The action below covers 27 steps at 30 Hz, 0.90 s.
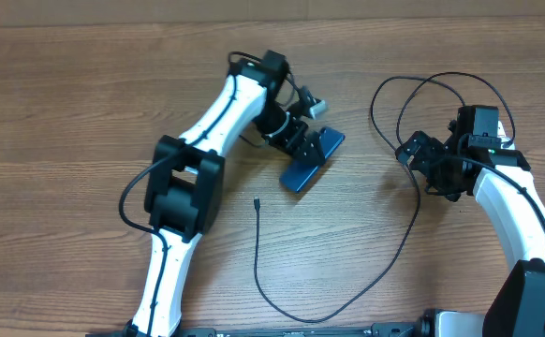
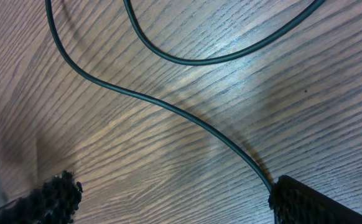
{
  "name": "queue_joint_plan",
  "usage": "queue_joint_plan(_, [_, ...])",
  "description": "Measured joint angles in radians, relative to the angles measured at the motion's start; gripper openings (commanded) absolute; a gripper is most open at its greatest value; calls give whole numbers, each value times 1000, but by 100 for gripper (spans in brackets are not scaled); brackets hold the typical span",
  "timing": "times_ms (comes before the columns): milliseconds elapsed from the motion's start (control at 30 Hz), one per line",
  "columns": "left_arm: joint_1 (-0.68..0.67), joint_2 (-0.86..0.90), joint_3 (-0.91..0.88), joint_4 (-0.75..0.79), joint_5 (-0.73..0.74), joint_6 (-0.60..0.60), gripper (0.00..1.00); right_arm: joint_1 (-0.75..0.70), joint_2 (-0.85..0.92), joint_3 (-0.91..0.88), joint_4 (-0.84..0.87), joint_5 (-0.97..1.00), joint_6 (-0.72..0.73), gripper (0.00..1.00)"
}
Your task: Plug charger to phone and switch on socket
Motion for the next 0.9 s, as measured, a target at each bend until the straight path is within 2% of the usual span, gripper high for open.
queue_joint_plan(433, [171, 0, 0, -55, 596, -1, 73, 0, 0, 0, 0, 0, 0, 100])
queue_joint_plan(600, [193, 0, 2, -90, 682, -2, 74, 0, 0, 0, 0, 0, 0, 100])
queue_joint_plan(900, [193, 0, 2, -198, 718, -5, 74, 0, 0, 0, 50, -69, 0, 100])
